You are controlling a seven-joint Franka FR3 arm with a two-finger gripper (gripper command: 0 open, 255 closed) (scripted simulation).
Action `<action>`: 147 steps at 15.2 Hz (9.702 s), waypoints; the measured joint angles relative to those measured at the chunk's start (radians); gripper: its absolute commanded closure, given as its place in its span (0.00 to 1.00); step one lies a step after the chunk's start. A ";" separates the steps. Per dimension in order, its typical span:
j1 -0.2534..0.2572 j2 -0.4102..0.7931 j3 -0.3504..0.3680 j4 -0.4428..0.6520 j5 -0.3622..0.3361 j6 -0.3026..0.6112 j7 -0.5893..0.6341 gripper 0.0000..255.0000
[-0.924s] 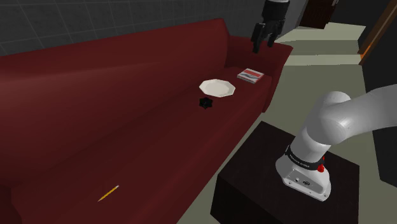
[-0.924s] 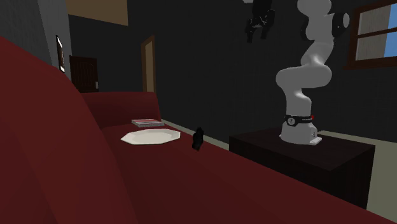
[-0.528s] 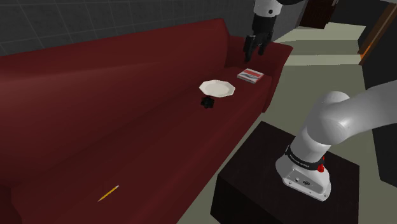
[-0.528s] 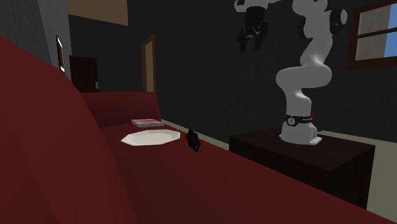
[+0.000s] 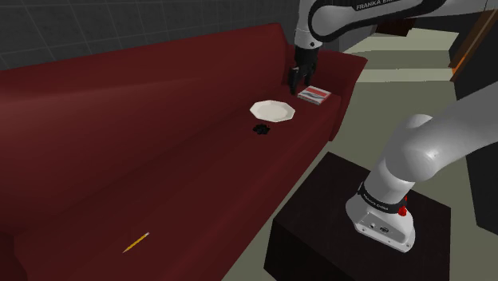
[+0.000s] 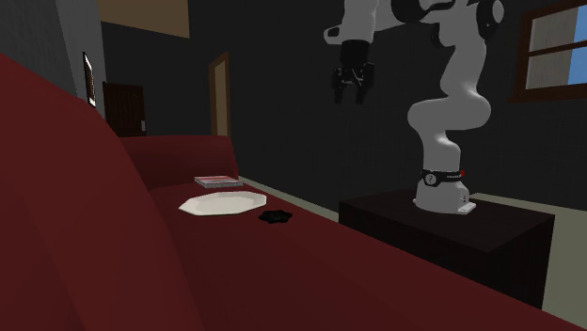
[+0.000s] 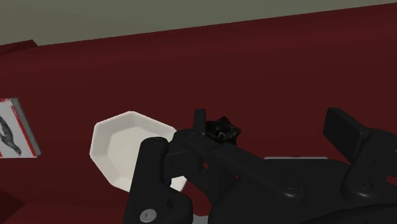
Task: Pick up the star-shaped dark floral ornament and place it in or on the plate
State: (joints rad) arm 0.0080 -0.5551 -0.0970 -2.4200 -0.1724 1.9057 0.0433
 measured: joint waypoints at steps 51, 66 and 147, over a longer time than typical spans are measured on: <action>-0.072 0.969 -0.045 0.419 0.132 0.376 -0.310 0.00; -0.089 1.045 -0.040 0.431 0.151 0.423 -0.324 1.00; -0.076 1.369 -0.194 0.860 -0.428 0.495 -1.106 0.00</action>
State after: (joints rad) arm -0.0675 0.8136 -0.2914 -1.5598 -0.6002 2.4008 -1.0627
